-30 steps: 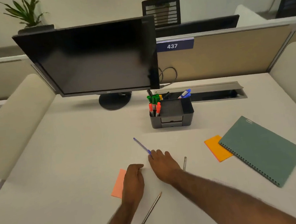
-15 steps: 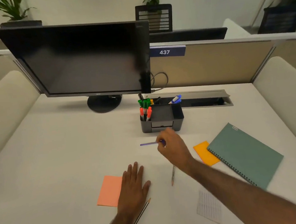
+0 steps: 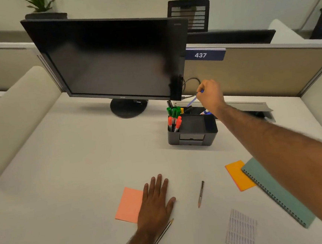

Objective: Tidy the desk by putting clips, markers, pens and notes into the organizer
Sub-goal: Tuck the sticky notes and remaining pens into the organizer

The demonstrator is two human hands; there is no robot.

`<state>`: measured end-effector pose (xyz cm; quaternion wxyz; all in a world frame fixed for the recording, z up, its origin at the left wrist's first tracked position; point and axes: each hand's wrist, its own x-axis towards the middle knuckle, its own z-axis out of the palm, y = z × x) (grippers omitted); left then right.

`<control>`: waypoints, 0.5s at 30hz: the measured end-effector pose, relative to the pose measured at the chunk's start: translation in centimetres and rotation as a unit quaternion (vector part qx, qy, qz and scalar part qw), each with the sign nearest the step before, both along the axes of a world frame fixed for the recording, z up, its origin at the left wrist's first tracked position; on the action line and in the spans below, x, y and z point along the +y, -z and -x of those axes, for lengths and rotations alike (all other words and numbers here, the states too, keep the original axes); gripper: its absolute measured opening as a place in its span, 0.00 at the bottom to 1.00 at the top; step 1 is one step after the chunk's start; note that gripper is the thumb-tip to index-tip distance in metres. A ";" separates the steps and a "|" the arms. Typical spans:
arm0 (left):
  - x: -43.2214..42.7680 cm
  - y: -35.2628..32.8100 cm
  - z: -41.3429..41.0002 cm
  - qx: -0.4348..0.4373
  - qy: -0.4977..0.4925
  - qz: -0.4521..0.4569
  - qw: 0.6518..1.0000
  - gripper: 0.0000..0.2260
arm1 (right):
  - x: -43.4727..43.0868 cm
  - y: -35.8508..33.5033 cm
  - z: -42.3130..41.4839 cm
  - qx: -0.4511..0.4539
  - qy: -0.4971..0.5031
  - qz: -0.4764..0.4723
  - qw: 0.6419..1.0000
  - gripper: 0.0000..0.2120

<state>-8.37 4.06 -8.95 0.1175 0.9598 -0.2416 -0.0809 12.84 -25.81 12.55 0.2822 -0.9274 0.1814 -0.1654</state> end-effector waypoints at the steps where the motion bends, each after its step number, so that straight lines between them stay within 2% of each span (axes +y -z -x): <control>1: 0.0 0.0 0.0 0.000 -0.001 0.001 1.000 0.28 | -0.1 0.5 -0.5 0.010 0.003 -0.017 1.000 0.06; 5: 0.1 0.0 0.1 0.003 -0.012 0.015 1.000 0.25 | -0.8 2.0 -0.4 0.002 0.053 -0.086 0.995 0.10; 8: 0.1 -0.1 0.1 -0.001 -0.017 0.018 1.000 0.24 | -0.9 3.1 2.5 -0.026 0.067 -0.109 0.991 0.09; 11: 0.1 -0.3 0.1 -0.007 -0.015 0.026 1.000 0.24 | 0.0 5.5 7.9 -0.004 0.016 -0.076 0.997 0.07; 15: 0.0 -0.5 0.1 -0.015 -0.019 0.038 0.999 0.23 | 2.8 10.6 17.7 0.105 -0.088 -0.062 0.989 0.07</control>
